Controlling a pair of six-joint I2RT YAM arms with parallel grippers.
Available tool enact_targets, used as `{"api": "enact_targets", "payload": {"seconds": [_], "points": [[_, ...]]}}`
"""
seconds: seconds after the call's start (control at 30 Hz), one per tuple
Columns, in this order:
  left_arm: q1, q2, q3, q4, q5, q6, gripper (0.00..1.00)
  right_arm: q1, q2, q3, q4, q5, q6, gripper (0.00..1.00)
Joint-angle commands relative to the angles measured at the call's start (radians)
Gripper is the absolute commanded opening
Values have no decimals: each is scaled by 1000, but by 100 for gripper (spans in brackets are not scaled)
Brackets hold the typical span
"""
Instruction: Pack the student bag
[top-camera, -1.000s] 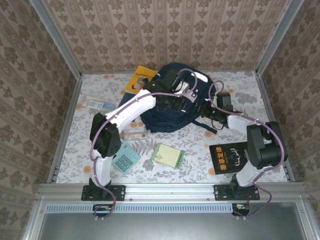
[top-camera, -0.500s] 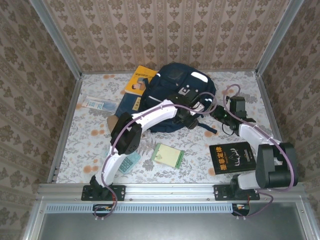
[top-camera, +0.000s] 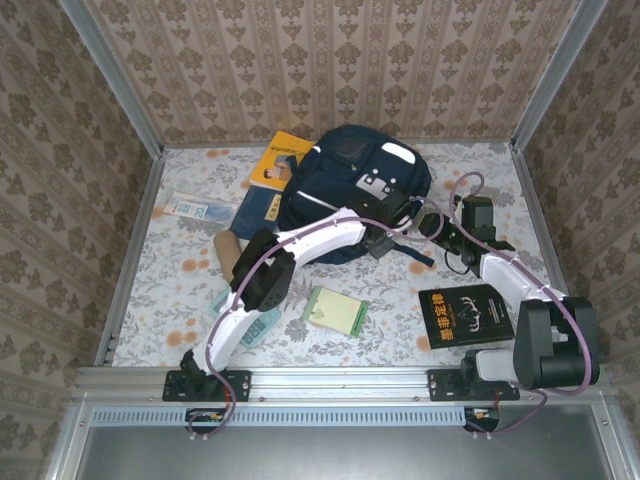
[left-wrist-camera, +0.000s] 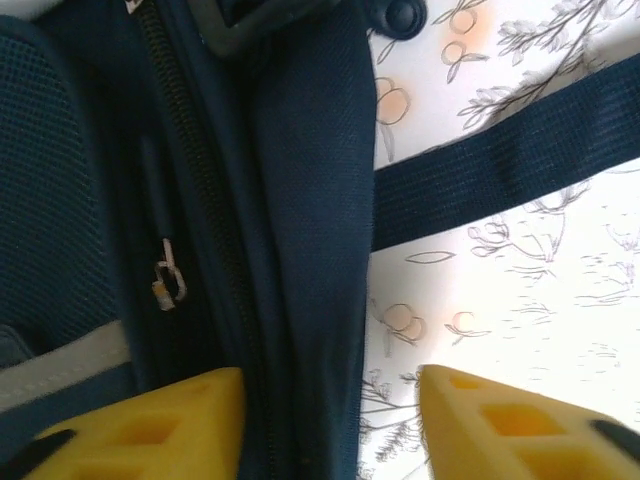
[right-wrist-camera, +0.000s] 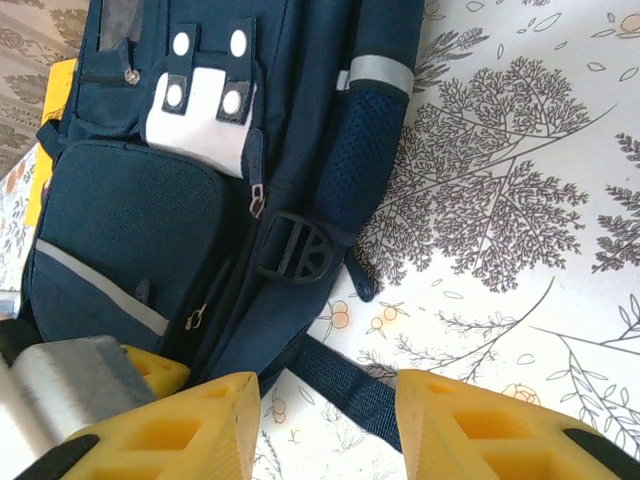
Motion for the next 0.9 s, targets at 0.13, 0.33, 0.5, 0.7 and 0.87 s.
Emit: {"api": "enact_targets", "payload": {"seconds": [0.13,0.33,0.5,0.7,0.87], "points": [[21,4,-11,35,-146,13,0,-2,-42,-13,-22,-43,14,42],[38,-146,-15,31,-85,3,0,26,-58,-22,-13,-56,1,42],[73,-233,25,-22,0,-40,0,76,-65,-24,4,-55,-28,38],[106,-297,46,-55,74,-57,0,142,-47,-1,28,-41,-51,32],[123,-314,51,-67,95,-66,0,188,35,57,59,-45,-57,26]]}}
